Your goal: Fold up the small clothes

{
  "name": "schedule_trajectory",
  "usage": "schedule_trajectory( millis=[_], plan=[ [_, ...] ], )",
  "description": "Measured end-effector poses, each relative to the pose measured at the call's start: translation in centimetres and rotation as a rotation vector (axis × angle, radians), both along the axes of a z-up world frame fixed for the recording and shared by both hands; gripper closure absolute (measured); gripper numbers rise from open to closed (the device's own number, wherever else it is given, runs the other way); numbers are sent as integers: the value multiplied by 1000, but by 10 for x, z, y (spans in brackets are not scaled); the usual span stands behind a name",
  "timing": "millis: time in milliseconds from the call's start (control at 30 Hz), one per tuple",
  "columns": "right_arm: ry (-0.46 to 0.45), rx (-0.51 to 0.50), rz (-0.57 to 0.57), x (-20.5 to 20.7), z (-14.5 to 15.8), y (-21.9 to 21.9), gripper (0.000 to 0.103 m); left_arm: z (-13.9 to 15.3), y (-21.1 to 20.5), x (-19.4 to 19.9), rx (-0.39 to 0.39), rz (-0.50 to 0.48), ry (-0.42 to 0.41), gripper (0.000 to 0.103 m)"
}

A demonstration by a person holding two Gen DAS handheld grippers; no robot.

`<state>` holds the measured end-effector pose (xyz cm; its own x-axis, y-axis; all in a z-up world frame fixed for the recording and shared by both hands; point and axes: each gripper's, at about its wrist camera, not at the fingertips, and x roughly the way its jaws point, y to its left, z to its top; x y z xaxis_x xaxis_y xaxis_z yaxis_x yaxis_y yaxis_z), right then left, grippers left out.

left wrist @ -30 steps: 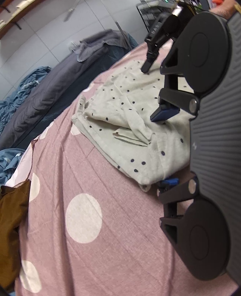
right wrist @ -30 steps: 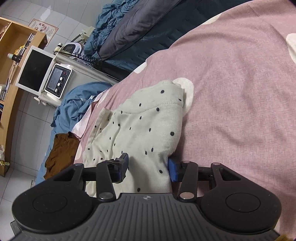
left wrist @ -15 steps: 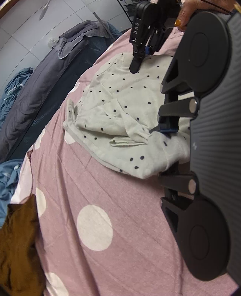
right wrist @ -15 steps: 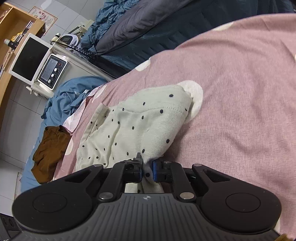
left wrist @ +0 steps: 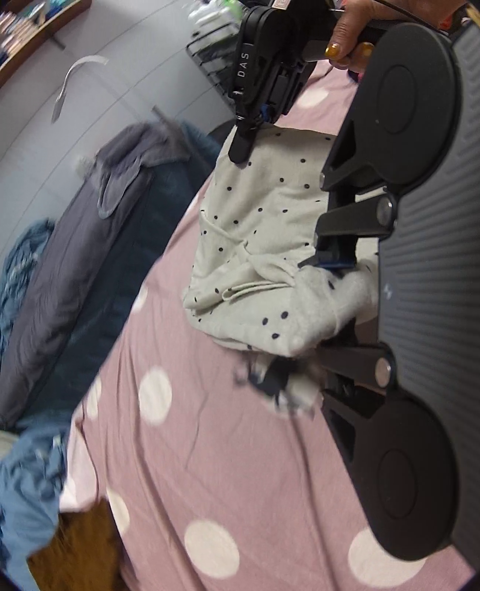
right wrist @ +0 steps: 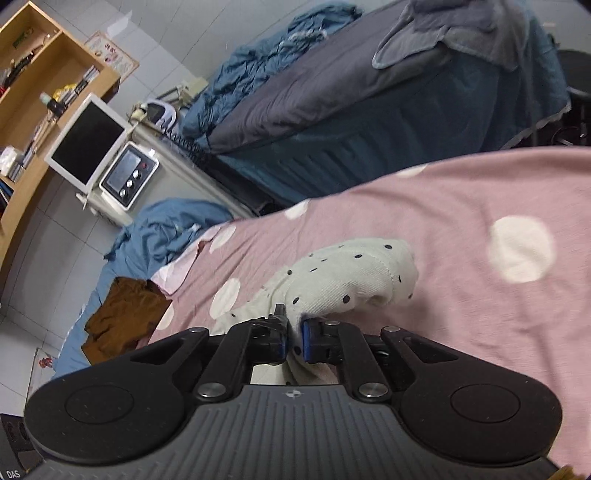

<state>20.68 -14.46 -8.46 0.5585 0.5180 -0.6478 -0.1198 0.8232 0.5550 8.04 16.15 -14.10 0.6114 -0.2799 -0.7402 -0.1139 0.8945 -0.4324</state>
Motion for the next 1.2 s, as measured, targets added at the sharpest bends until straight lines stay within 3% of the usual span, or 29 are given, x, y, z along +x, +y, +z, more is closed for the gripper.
schedule_trajectory(
  millis=[233,333,433,533,667,767,833,900,1033,1133,1200],
  plan=[
    [-32,-93,-74,-44,66,-107,88,33,-121,-16,-97,-209,-46,84],
    [-32,-219,-84,-65,93,-151,88,44,-186,-26,-144,-314,-55,84],
    [0,-402,-91,-85,107,-179,88,45,-244,-45,-143,-403,-55,84],
    [88,-541,-172,-103,98,-202,88,22,-296,-71,-146,-469,2,84],
    [188,-797,-200,-116,47,-209,86,-29,-346,-99,-33,-550,121,83],
    [202,-878,-223,-122,17,-205,85,-56,-351,-109,19,-546,170,81],
    [166,-932,-234,-126,7,-207,74,-63,-346,-110,28,-544,177,77],
    [121,-982,-239,-128,4,-205,49,-65,-339,-107,36,-542,188,68],
    [-39,-1056,-258,-148,24,-193,46,-50,-328,-98,102,-551,185,55],
    [-191,-994,-230,-179,46,-190,41,-25,-312,-102,186,-521,96,55],
    [-235,-939,-151,-197,47,-184,45,-3,-315,-108,234,-549,-26,57]
  ],
)
